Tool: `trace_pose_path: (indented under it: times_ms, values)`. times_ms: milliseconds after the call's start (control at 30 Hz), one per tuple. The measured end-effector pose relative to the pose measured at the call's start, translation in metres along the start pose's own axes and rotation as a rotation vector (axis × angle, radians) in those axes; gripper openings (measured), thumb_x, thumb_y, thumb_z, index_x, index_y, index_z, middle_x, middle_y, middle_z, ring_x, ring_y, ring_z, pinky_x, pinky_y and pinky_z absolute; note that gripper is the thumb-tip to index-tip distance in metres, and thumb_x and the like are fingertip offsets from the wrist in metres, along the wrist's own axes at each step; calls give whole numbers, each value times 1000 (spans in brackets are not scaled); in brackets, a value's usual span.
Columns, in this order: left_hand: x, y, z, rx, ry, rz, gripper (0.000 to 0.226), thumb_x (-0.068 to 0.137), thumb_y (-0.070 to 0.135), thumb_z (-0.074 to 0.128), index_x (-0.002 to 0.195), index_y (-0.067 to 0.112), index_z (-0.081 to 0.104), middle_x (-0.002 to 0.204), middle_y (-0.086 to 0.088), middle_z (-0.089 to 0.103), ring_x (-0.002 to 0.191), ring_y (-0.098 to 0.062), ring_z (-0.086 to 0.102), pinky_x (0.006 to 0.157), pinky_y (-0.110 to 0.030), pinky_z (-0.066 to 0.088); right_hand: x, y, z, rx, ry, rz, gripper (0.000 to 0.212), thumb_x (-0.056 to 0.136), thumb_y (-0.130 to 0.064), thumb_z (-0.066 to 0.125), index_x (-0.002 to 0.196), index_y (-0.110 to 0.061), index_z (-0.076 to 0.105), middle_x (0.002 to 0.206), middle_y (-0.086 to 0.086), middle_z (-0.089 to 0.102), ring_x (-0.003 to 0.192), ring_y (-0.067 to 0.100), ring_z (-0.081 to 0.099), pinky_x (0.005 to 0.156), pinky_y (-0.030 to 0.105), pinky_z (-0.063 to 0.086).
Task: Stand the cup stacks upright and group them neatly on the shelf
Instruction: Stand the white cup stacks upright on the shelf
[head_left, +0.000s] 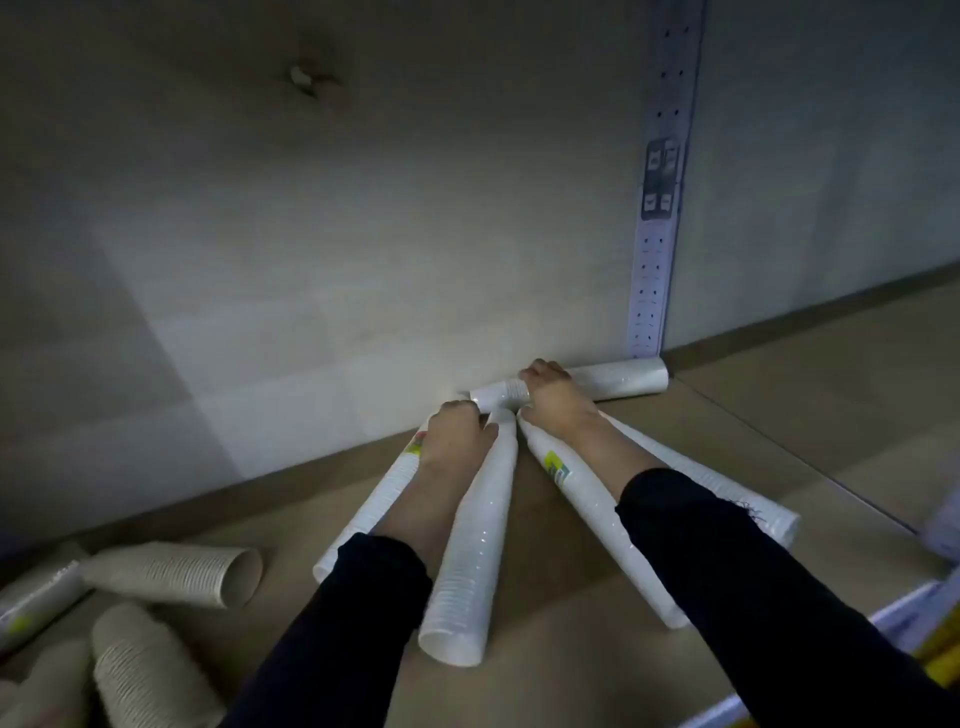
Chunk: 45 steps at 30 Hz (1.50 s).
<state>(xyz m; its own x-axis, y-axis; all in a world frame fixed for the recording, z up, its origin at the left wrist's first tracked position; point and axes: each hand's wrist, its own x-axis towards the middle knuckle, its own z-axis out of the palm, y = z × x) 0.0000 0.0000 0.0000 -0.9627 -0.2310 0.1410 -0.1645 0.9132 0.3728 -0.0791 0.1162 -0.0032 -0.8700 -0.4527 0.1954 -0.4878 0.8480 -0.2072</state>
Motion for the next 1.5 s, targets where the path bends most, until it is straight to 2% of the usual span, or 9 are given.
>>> trace_pose_path:
  times_ms: [233, 433, 667, 800, 900, 967, 1033, 1200, 1500]
  values:
    - [38, -3, 17, -188, -148, -162, 66, 69, 53, 50, 115, 6, 58, 118, -14, 58, 115, -30, 53, 83, -29, 38, 50, 12, 12, 61, -133, 6, 46, 86, -17, 59, 128, -1, 48, 134, 16, 45, 126, 29, 41, 107, 36, 37]
    - [49, -1, 22, -242, -206, -207, 65, 65, 49, 61, 115, 8, 57, 118, -11, 58, 112, -27, 57, 85, -30, 45, 67, 17, 20, 3, -192, -22, 27, 82, -17, 62, 103, 0, 64, 113, 18, 64, 103, 32, 61, 85, 32, 49]
    - [45, -5, 8, -326, -195, -206, 54, 62, 46, 64, 96, 4, 63, 106, -17, 66, 110, -30, 60, 87, -35, 48, 67, 21, 17, -6, -73, -80, 34, 78, -23, 68, 102, -1, 62, 113, 17, 62, 103, 32, 60, 85, 33, 49]
    - [52, -3, -16, -295, -84, -270, 62, 75, 41, 71, 116, -5, 59, 123, -20, 61, 117, -32, 57, 91, -34, 47, 59, 27, -17, 71, 68, -64, 48, 74, -25, 73, 111, 2, 57, 118, 20, 58, 107, 32, 58, 85, 34, 46]
    - [52, 6, -44, -358, 28, -199, 52, 73, 39, 73, 92, -9, 67, 110, -26, 67, 108, -35, 62, 80, -34, 47, 48, 34, -48, 174, 241, 8, 51, 74, -23, 74, 114, 3, 56, 120, 21, 57, 109, 32, 57, 83, 32, 45]
    - [47, 12, -61, -390, 90, -155, 42, 70, 40, 74, 55, 3, 61, 77, -22, 69, 87, -34, 63, 61, -29, 39, 38, 40, -66, 268, 350, 75, 50, 75, -22, 74, 113, 4, 56, 120, 21, 58, 108, 34, 57, 82, 33, 45]
    - [38, 20, -78, -417, 148, -116, 44, 63, 46, 72, 45, 11, 52, 52, -10, 54, 69, -29, 53, 52, -28, 32, 29, 46, -82, 356, 447, 157, 49, 74, -22, 75, 111, 5, 58, 118, 22, 60, 105, 36, 59, 83, 39, 49]
    - [28, 38, -101, -497, 318, -6, 36, 78, 30, 70, 88, -5, 70, 94, -24, 71, 93, -35, 64, 67, -24, 33, 7, 66, -110, 557, 603, 351, 43, 75, -25, 74, 103, 5, 61, 112, 21, 66, 101, 32, 63, 72, 29, 43]
    - [19, 60, -102, -562, 493, 37, 39, 77, 23, 73, 106, -1, 63, 107, -17, 70, 101, -30, 63, 75, -23, 39, -22, 82, -117, 746, 669, 458, 43, 76, -20, 74, 103, 9, 59, 111, 24, 65, 99, 33, 64, 79, 34, 51]
